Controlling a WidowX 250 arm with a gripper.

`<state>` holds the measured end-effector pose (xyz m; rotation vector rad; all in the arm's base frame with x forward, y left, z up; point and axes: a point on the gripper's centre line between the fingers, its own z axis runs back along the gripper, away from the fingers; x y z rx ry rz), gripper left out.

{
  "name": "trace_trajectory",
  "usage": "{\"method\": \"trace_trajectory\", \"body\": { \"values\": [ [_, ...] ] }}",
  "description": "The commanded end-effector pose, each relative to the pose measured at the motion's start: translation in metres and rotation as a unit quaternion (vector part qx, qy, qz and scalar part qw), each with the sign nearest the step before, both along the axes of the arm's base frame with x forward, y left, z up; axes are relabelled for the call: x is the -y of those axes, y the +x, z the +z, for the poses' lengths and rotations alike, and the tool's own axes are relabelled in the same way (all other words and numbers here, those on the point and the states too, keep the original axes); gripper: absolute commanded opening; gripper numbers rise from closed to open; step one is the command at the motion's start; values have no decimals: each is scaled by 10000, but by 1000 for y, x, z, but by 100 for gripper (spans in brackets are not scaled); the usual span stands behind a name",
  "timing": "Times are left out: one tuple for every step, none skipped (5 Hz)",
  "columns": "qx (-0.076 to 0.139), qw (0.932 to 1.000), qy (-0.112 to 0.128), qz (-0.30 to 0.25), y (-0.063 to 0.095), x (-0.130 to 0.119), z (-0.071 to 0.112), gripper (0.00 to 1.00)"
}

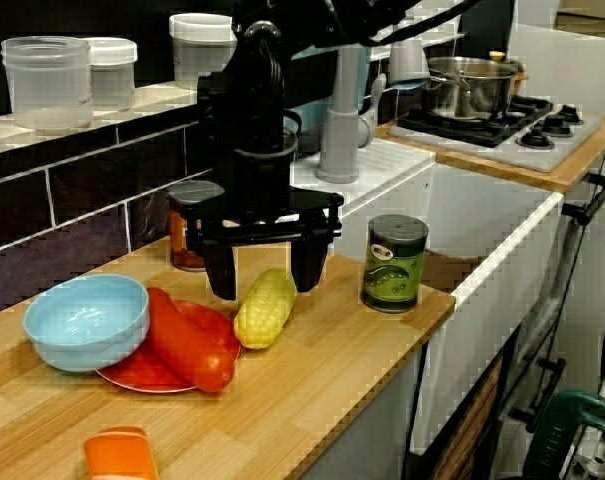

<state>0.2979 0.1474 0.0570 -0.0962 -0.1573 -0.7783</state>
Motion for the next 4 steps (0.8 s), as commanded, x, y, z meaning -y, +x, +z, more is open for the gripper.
{"method": "trace_trajectory", "body": {
  "values": [
    [166, 9996, 203, 56, 0, 9, -2, 100],
    [191, 9994, 300, 45, -2, 12, -7, 100],
    [219, 9989, 405, 76, -4, 11, -14, 100],
    [474, 9963, 688, 204, -6, 11, -18, 91]
  ]
}}
